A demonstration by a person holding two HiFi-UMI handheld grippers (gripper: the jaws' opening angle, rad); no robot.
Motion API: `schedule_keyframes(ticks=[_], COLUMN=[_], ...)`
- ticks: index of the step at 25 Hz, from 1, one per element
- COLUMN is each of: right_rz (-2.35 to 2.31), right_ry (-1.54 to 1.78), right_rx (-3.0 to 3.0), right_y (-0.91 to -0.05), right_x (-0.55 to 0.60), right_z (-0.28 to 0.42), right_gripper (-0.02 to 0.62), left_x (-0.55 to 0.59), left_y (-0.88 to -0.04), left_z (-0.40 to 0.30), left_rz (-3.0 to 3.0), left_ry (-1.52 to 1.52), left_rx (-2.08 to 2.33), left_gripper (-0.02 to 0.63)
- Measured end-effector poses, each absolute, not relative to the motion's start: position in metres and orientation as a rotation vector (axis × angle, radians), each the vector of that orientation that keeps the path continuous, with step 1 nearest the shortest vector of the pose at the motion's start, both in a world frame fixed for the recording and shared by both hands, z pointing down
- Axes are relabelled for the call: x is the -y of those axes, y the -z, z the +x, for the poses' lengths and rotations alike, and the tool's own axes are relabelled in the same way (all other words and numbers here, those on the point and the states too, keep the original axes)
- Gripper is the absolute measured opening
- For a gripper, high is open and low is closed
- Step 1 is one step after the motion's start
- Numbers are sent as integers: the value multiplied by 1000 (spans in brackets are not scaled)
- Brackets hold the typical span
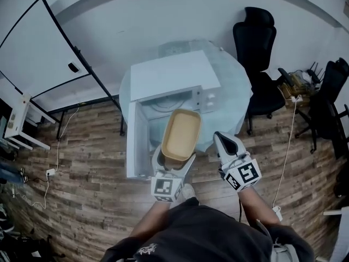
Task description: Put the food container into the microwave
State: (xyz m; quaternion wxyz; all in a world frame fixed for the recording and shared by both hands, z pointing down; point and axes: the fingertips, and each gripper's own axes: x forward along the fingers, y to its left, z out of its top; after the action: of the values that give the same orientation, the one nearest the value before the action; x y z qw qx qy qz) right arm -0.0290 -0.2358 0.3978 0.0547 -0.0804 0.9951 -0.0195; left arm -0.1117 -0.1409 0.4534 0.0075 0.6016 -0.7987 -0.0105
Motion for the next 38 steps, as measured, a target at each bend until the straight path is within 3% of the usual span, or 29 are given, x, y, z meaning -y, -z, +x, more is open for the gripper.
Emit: schedule_keyframes(ticks=[14, 38], right_rz=[-176, -52], right_ry=[75, 129], right_rx=[-3082, -3297], right_y=[-416, -541], right_x=[268, 302], right_z=[-132, -222], right_gripper=[2, 2], left_x=[170, 204], left_y=[-502, -598], left_z=[-201, -260], left_rz=[1774, 1554], left_ry=[-99, -75], left_rx=[2485, 2451], left_gripper=[503, 503])
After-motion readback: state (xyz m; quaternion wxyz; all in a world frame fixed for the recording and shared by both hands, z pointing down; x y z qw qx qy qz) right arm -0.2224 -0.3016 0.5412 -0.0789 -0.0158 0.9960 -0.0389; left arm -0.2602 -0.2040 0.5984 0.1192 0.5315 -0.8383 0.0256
